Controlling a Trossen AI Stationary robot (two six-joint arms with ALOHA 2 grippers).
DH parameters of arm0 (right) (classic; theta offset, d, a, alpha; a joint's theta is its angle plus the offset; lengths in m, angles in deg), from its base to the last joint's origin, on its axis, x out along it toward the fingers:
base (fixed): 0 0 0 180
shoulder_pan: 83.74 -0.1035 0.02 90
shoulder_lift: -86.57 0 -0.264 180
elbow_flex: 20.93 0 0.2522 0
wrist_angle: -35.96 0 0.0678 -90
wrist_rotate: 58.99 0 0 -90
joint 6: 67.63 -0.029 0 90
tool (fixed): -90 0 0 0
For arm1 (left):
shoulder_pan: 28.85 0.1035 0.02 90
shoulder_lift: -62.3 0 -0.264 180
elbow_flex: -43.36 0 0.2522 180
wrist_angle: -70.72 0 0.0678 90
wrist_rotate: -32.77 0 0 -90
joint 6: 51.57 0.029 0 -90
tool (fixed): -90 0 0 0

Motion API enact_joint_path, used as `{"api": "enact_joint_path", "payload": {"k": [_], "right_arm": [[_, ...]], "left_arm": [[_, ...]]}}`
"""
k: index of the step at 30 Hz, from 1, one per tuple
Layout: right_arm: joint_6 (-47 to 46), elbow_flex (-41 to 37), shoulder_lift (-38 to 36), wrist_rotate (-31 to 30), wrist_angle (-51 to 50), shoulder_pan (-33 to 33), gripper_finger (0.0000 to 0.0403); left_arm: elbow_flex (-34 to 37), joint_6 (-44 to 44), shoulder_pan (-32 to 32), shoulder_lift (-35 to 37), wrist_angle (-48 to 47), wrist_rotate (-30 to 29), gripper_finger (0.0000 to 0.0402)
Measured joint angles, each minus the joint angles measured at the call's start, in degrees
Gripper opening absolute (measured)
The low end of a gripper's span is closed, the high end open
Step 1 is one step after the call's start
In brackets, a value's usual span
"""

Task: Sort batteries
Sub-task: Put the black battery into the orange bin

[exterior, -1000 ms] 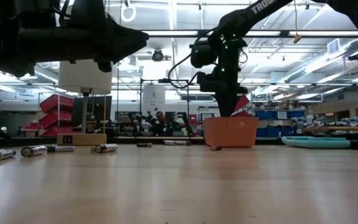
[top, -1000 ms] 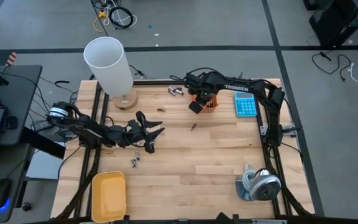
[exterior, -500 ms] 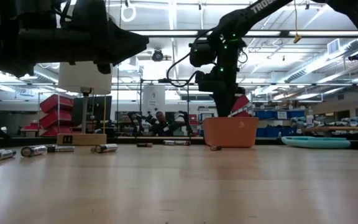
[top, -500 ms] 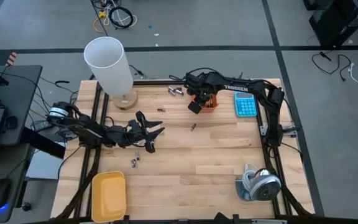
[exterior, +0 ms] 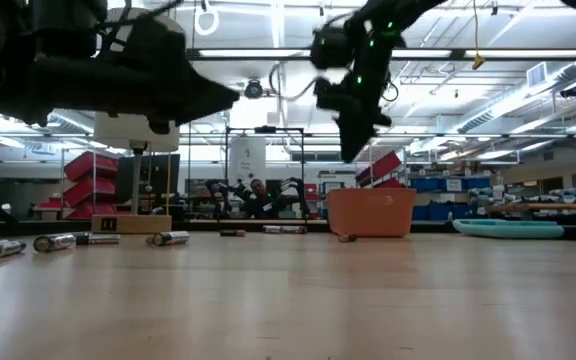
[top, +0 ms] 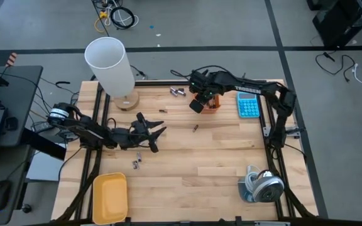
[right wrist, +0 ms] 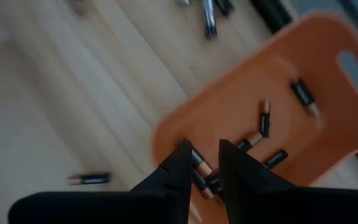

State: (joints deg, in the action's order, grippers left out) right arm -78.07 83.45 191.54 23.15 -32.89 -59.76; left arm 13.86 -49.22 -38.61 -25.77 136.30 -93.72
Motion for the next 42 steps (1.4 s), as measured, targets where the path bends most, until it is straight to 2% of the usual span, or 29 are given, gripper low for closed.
{"api": "enact_joint_path", "payload": {"k": [9, 13, 16, 24, 28, 32, 36, 42], "right_arm": [[4.8, 0.0, -4.7, -0.2, 0.4, -9.8, 0.0067], [6.5, 0.0, -5.9, 2.5, 1.4, -15.5, 0.0063], [6.6, 0.0, -7.2, 3.4, 2.6, -19.3, 0.0062], [6.6, 0.0, -11.1, 3.4, 2.3, -25.8, 0.0063], [6.6, 0.0, -13.5, 3.2, 0.1, -28.0, 0.0061], [6.6, 0.0, -16.3, 3.1, -2.0, -29.8, 0.006], [6.6, 0.0, -19.0, 2.9, -2.5, -30.8, 0.0059], [7.6, -1.9, -23.8, 2.8, -2.3, -31.1, 0.0054]], "left_arm": [[-0.2, -5.3, 0.0, 0.0, -5.5, -1.8, 0.0138], [-0.4, -6.6, 0.0, 0.0, -6.3, -1.7, 0.0135], [-2.3, -7.2, 0.0, 0.0, -10.7, -1.1, 0.0131], [-15.3, -7.3, 2.3, 0.0, -41.0, 7.1, 0.0117], [-23.3, -7.0, 4.8, 0.0, -60.8, 12.1, 0.0111], [-30.0, -4.2, 7.6, 0.0, -81.0, 13.1, 0.0107], [-32.4, 3.0, 11.0, 0.0, -87.2, 14.5, 0.0107], [-32.4, 12.5, 18.3, 0.0, -88.6, 25.7, 0.01]]}}
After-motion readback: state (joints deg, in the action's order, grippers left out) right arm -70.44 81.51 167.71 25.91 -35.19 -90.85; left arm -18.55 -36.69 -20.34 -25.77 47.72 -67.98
